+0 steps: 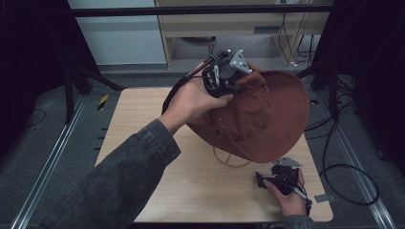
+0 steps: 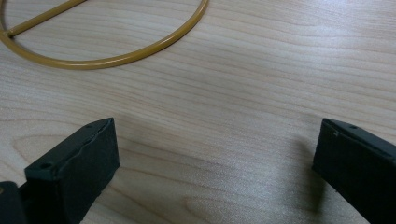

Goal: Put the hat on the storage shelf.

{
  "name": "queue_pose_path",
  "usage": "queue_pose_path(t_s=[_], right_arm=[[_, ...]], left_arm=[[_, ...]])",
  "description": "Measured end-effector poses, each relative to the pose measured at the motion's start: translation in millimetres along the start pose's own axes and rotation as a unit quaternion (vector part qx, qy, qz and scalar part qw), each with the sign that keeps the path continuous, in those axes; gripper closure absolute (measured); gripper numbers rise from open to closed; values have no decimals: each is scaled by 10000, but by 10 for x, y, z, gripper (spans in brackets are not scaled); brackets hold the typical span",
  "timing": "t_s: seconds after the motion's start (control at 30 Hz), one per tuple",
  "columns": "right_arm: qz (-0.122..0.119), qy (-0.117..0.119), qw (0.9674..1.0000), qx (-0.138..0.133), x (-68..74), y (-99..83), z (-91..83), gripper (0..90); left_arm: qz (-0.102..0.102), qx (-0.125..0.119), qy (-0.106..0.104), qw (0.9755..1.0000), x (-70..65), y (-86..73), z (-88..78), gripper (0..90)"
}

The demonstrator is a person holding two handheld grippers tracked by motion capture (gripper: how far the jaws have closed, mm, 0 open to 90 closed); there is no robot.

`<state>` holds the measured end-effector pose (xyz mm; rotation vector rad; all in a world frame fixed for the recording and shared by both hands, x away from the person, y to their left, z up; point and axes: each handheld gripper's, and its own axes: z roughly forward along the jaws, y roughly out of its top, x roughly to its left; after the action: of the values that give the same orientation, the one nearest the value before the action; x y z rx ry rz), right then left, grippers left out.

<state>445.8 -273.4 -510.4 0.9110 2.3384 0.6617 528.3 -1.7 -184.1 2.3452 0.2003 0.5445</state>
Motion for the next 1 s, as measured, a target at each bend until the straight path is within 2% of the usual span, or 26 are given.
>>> queue_pose_path(t_s=[0.43,0.6,1.0], right_arm=[[-31,-73,10000,-5,-9,2,3,4],[-30,-72,10000,-5,-8,2,3,4],[-31,-71,10000,-6,-9,2,3,4]], left_arm=[[68,225,-66,9997,-27,4,208,879],[-23,223,-108,9997,-14,-17,269,878],[-51,356,-173,9992,-31,-49,396,866]])
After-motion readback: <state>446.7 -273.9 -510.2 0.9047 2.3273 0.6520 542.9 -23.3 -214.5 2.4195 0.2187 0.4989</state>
